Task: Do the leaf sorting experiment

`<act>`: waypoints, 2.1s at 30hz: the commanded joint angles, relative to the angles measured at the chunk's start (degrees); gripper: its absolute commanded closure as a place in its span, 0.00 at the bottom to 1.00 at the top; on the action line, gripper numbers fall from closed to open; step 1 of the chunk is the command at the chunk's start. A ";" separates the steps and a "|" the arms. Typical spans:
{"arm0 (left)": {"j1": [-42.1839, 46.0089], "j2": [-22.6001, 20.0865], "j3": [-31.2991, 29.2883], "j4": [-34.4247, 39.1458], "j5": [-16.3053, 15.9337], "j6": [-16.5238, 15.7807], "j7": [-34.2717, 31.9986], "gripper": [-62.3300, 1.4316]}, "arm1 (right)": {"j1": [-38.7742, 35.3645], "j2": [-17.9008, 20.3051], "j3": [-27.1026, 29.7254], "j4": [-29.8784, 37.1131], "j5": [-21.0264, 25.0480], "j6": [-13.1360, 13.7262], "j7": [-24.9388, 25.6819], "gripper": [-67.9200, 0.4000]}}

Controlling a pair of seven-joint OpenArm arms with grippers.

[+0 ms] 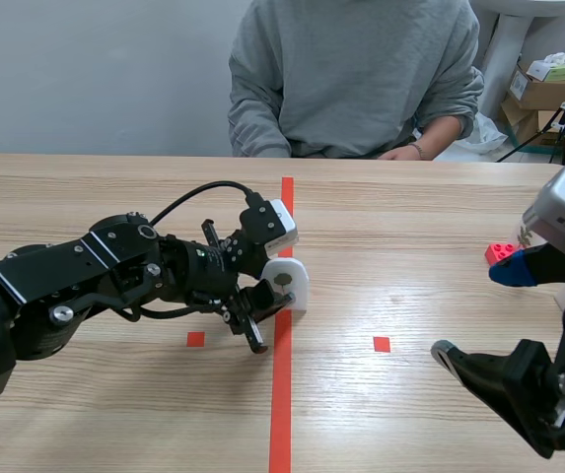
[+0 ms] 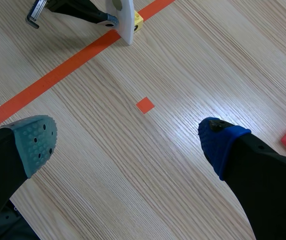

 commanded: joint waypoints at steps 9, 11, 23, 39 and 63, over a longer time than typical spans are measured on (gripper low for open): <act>-0.50 0.98 -0.46 1.36 -0.83 0.02 -0.37 0.78 | 0.68 -0.02 0.70 0.33 0.46 0.02 0.81 0.15; -0.50 1.14 -0.46 1.36 -0.81 0.04 -0.39 0.81 | 0.68 -0.02 0.70 0.33 0.46 0.02 0.81 0.15; -0.48 1.11 -0.48 1.38 -0.87 0.04 -0.22 0.90 | 0.68 -0.02 0.70 0.33 0.46 0.02 0.81 0.15; 12.81 -4.90 -29.83 18.88 -20.20 -3.61 7.56 0.91 | 0.68 -0.02 0.70 0.33 0.44 0.02 0.85 0.15; 1.33 -12.52 -45.97 -10.10 -12.15 12.79 0.04 0.91 | 0.70 -0.02 0.70 0.33 0.46 0.02 1.49 0.15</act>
